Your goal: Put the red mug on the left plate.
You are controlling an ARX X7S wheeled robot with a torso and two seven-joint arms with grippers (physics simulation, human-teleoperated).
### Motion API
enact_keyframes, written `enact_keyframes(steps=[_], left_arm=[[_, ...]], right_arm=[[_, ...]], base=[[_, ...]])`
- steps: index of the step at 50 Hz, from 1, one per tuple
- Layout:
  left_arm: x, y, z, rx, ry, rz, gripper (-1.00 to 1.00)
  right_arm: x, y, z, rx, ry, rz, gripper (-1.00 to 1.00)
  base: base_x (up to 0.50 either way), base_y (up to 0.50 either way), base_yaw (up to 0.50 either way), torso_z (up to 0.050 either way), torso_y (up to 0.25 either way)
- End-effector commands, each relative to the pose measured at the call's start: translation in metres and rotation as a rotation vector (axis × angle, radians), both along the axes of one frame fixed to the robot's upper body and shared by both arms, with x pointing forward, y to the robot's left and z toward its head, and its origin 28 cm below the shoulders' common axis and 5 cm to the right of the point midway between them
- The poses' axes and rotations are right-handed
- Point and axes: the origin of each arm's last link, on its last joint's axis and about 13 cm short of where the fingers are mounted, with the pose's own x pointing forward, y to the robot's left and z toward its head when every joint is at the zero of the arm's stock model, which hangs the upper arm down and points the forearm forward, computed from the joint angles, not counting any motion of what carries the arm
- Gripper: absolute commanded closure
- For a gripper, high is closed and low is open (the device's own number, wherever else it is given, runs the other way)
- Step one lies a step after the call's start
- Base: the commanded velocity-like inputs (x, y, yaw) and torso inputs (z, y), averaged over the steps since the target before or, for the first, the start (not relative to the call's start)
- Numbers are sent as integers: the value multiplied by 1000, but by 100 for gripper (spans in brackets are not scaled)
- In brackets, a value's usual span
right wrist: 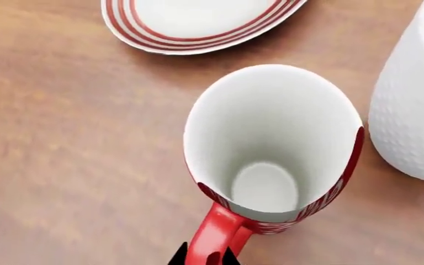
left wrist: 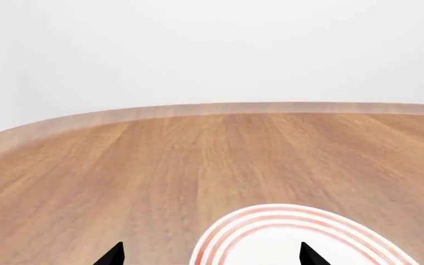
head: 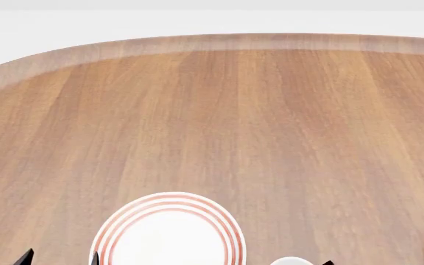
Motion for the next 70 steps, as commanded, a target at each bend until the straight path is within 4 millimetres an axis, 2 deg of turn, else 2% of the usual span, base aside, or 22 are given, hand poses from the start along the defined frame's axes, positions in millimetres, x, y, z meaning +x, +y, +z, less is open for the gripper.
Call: enact_keyframes(steps=[1,17,33,47,65,70], left_arm=[[1,0,0,1,0,-2,-100],[0,0,1,1,-2,-4,-100],[0,-1,0,0,0,-6,-100],[1,0,-1,-2,1,-6,-100],[0,0,1,-2,-1,-2,-100],[0,0,1,-2,-2,-2,-100]], right_arm=[[-2,3,11,-23,-53,36,100],[-11,13,47,-103,-283,240,100],[-19,23,66,-143,-421,450,100],[-20,31,71,-183,-488,674,100],[-6,31,69,-222,-542,995,100],[-2,32,66,-174,-546,1043,100]], base=[[0,0,0,0,0],[0,0,0,0,0],[0,0,0,0,0],[0,0,0,0,0],[0,0,0,0,1],[0,0,0,0,0]])
